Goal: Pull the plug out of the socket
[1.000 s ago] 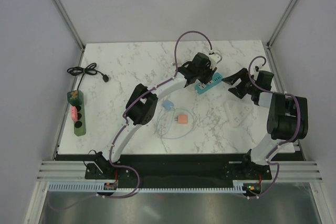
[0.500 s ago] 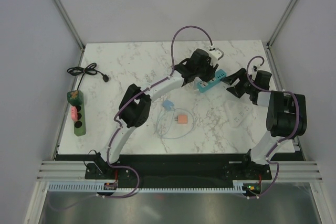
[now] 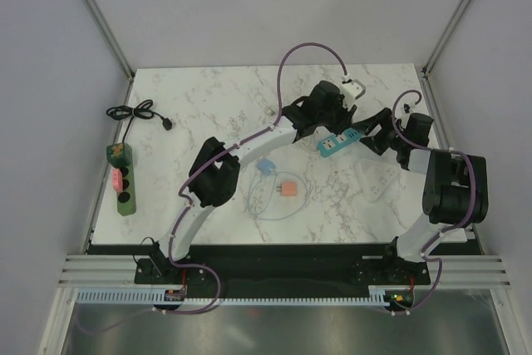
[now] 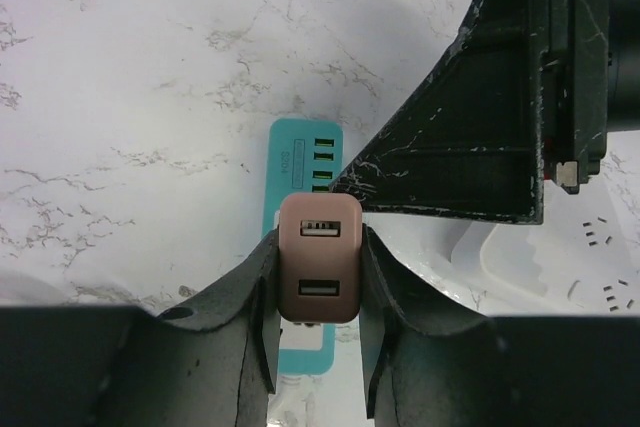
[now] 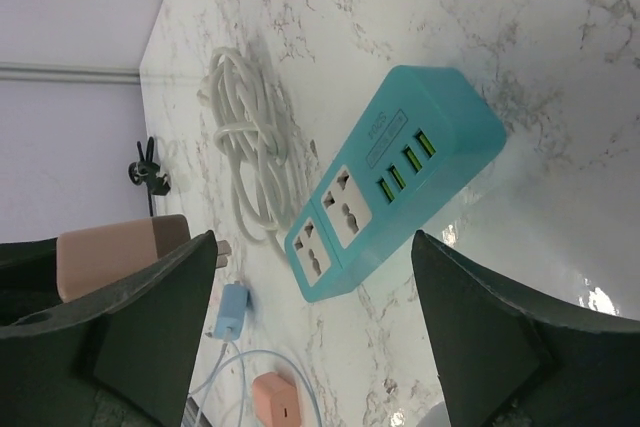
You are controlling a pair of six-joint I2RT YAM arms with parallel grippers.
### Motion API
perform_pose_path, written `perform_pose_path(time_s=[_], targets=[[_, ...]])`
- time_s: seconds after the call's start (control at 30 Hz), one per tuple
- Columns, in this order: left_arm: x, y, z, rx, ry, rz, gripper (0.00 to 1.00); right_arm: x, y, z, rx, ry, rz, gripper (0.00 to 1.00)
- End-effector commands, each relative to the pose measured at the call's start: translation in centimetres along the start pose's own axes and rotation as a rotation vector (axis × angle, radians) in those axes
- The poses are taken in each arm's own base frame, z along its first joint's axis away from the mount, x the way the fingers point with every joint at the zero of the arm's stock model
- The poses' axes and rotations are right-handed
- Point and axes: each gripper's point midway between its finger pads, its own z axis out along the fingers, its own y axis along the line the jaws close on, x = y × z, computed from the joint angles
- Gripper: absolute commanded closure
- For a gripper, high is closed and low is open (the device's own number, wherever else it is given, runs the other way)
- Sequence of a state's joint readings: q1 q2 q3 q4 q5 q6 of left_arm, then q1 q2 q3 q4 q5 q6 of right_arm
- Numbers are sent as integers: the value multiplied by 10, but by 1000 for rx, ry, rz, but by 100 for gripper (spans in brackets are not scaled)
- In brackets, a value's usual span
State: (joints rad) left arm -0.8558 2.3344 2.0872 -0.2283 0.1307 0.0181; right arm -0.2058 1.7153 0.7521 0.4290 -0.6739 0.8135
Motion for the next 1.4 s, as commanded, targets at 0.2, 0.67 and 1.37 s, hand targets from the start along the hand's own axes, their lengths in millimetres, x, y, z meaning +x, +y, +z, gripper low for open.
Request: perform_pose_path(time_s=[0.2,0.67,1.37], targets=[[-21,21,-43,-140,0,-100,98,-6,1,-10,48,-18,-85,13],[83,97,-193,-276,165,-698,98,0,2,-17,85,-34,-139,13],[197,43,-236,-185,385,-903,66,3,15,-26,99,-34,-204,13]])
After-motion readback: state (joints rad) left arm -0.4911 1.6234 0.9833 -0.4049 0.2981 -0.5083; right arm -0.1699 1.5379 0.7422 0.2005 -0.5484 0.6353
